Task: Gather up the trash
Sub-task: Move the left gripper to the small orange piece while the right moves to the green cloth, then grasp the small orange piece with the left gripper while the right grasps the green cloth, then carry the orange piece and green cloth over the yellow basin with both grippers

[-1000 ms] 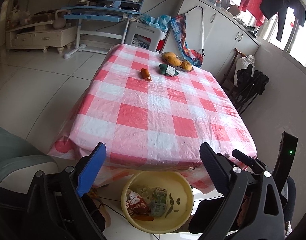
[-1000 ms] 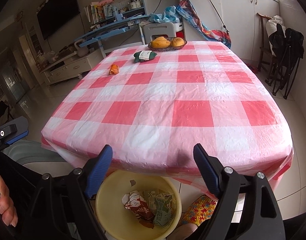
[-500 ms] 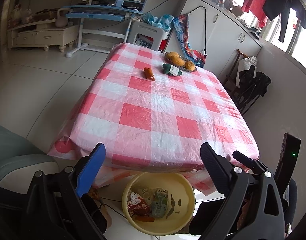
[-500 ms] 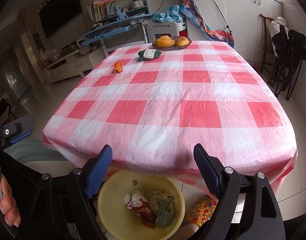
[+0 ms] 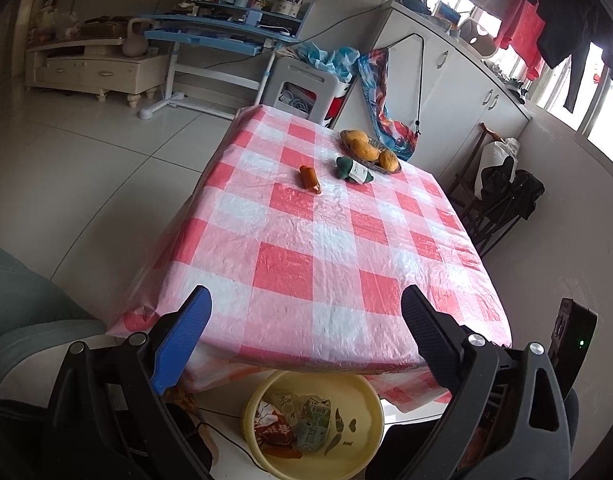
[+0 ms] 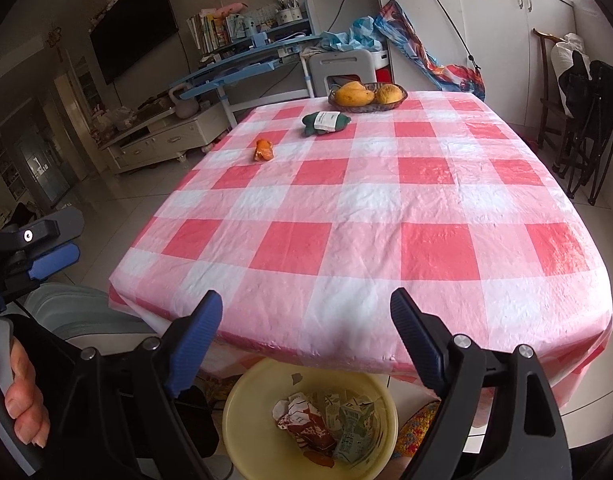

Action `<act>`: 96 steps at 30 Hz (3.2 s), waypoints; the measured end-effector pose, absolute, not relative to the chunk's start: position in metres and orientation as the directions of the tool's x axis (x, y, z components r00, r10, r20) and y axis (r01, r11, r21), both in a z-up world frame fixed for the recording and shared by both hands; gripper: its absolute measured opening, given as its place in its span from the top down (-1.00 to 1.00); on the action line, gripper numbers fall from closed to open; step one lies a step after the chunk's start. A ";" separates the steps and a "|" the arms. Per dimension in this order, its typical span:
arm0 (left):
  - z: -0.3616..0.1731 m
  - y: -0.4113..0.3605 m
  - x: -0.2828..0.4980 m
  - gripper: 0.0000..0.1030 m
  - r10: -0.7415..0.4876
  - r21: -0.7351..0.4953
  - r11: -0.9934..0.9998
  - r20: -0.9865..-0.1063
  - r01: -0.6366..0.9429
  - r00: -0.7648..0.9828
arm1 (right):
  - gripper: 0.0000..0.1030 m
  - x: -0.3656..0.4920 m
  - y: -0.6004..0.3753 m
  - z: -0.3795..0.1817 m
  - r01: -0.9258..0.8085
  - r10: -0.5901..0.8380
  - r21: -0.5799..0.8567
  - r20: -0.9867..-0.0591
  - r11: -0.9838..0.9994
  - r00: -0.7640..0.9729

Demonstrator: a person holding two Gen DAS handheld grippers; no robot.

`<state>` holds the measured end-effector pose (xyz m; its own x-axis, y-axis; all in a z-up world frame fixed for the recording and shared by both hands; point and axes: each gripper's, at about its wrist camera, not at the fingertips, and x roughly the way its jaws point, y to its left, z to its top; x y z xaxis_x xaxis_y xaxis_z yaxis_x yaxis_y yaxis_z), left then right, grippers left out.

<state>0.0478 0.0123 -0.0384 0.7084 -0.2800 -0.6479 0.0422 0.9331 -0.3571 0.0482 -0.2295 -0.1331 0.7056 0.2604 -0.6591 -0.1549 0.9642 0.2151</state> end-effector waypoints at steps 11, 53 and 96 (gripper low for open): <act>-0.011 0.000 0.140 -0.79 -0.224 -0.281 0.959 -0.668 0.039 0.710 | -0.60 0.131 -0.220 -0.099 -0.209 0.235 0.119 -0.657 0.971 0.717; -0.085 -0.062 0.273 0.65 -0.312 -0.261 0.950 -0.760 0.172 0.571 | 0.27 0.293 -0.222 -0.106 -0.331 0.307 0.115 -0.725 0.937 0.616; -0.066 -0.057 0.022 0.65 -0.357 -0.211 0.930 -0.704 0.300 0.613 | 0.25 0.028 -0.230 -0.136 -0.276 0.254 0.091 -0.724 0.957 0.641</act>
<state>0.0221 -0.0565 -0.0659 0.6133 -0.3573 -0.7044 0.2998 0.9304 -0.2109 0.0283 -0.2301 -0.1364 0.6408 0.2541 -0.7244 -0.2762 0.9568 0.0913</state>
